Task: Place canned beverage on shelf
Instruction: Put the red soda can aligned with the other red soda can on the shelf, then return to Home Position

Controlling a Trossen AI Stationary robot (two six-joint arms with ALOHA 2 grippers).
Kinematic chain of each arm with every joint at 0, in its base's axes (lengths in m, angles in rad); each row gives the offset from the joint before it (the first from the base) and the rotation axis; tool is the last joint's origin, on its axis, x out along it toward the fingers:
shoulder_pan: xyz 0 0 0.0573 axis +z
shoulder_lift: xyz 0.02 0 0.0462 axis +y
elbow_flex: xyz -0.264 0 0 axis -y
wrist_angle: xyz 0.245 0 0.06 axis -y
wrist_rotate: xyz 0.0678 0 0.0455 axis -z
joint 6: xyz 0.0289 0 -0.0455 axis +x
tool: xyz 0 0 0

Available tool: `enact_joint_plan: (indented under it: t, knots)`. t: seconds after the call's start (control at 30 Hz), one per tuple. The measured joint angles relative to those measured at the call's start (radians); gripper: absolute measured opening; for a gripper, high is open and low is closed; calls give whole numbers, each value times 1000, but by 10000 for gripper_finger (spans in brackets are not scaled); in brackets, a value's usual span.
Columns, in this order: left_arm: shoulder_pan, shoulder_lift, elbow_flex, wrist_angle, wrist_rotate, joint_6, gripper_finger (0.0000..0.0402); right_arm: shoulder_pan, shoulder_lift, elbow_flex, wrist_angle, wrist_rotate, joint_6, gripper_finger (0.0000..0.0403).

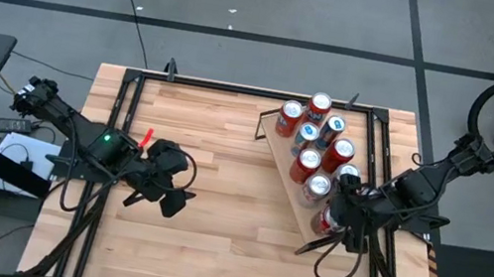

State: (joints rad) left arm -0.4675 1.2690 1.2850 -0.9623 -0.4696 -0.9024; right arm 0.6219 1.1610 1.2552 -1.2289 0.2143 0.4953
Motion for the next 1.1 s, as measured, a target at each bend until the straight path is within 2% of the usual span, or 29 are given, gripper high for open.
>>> enact_joint_plan:
  t: [0.33, 0.53, 1.1]
  knots:
    - [0, 0, 0, 0, 0, 0, 396, -9, 0, 0, -15, -81, 5, 394]
    - [0, 0, 0, 0, 0, 0, 396, -9, 0, 38, -108, -104, 9, 392]
    - [0, 0, 0, 1, -7, -10, 396, -12, 1, 282, -231, 36, -90, 388]
